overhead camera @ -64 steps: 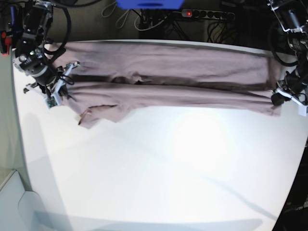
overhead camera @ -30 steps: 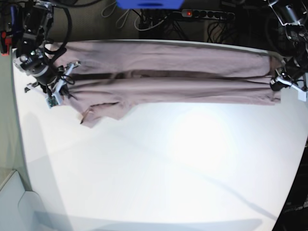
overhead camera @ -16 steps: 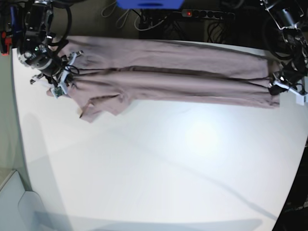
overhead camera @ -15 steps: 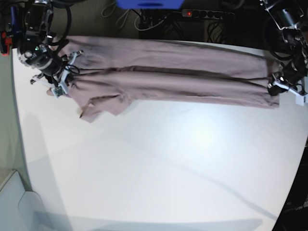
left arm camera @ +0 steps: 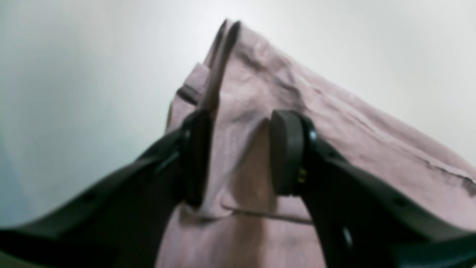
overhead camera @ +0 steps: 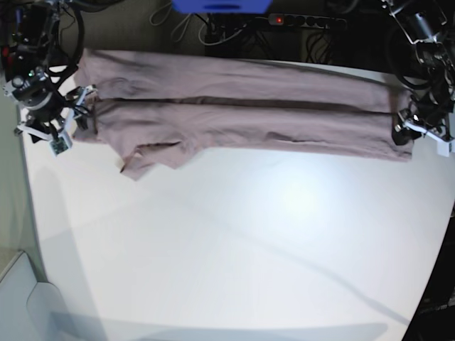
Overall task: Layout the t-shirt on the table in an organized manner, then fold the t-shirt properly
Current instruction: 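Lower the folded edge onto the shirt and open both grippers, then regrasp the strip's ends with both grippers, tucking the loose hem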
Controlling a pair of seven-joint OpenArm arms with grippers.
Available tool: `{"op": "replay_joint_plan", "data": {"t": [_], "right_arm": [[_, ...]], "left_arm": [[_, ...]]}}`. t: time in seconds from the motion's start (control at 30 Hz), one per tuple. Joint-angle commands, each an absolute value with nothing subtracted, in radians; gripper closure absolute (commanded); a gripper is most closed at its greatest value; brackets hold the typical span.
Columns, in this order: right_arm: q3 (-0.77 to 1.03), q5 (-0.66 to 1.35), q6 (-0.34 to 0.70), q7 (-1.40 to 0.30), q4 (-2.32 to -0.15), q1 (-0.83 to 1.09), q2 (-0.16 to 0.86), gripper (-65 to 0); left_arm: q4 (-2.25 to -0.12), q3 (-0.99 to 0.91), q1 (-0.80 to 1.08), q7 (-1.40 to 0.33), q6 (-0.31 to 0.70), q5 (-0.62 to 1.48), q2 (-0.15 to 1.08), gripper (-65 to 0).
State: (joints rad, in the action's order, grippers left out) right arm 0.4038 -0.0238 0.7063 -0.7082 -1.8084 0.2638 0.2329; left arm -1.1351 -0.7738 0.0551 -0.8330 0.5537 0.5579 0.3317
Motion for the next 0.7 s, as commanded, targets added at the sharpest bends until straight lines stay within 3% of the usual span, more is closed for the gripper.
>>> {"op": "replay_joint_plan", "data": {"t": [0.0, 0.17, 0.37, 0.67], "right_arm": [[0.412, -0.019, 0.698, -0.691, -1.828, 0.255, 0.249, -36.0], [0.384, -0.019, 0.698, -0.696, -1.824, 0.208, 0.243, -36.1], [0.232, -0.019, 0.698, -0.852, -1.776, 0.019, 0.202, -36.1], [0.159, -0.019, 0.698, -0.88, -1.566, -0.136, 0.154, -35.8]], "left_arm": [[-1.135, -0.773, 0.065, -0.878, 0.533, 0.51, 0.335, -27.9], [-1.135, -0.773, 0.077, -0.878, 0.533, 0.519, 0.334, -28.0], [-1.135, -0.773, 0.079, -0.878, 0.533, 0.519, 0.332, -28.0], [-1.135, -0.779, 0.081, -0.878, 0.533, 0.519, 0.315, -28.0]]}}
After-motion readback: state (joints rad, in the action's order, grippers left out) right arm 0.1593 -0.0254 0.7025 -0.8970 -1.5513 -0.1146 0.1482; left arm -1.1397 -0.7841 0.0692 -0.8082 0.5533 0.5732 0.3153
